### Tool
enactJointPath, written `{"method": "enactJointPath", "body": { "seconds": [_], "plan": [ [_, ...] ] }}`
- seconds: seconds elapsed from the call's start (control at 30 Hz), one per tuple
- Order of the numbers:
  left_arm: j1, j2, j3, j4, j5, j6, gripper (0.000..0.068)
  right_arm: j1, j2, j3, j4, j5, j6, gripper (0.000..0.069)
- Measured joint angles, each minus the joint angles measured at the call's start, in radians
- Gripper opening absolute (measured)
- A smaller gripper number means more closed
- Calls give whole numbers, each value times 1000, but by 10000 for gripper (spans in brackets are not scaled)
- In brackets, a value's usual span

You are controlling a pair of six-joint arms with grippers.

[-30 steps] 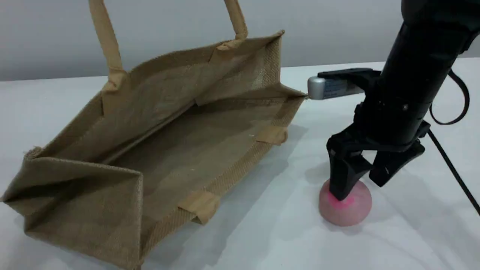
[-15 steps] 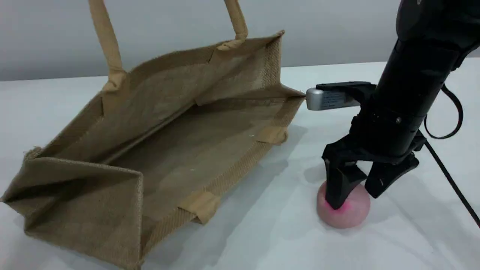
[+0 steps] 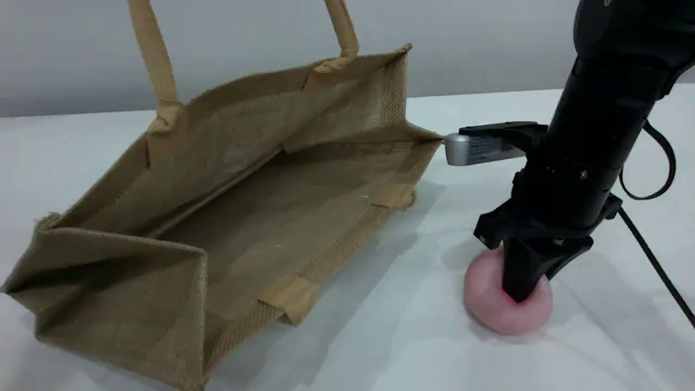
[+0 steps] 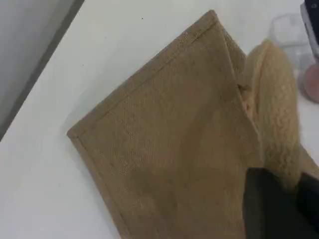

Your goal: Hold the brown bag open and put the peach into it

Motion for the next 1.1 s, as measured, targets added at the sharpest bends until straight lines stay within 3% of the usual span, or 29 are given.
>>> {"method": "enactJointPath", "body": {
  "seconds": [0.23, 0.57, 0.8, 0.93, 1.1],
  "plan": [
    [0, 0, 0, 0, 0, 2, 92, -1, -112, 0, -108, -6, 93, 24],
    [0, 0, 0, 0, 0, 27, 92, 36, -406, 38, -14, -65, 87, 22],
    [0, 0, 0, -1, 0, 31, 92, 177, -568, 181, 18, -302, 85, 22],
    [0, 0, 0, -4, 0, 30, 92, 260, -527, 240, 18, -427, 83, 22],
    [0, 0, 0, -6, 0, 30, 92, 345, -457, 240, 17, -593, 83, 22]
  ]
}}
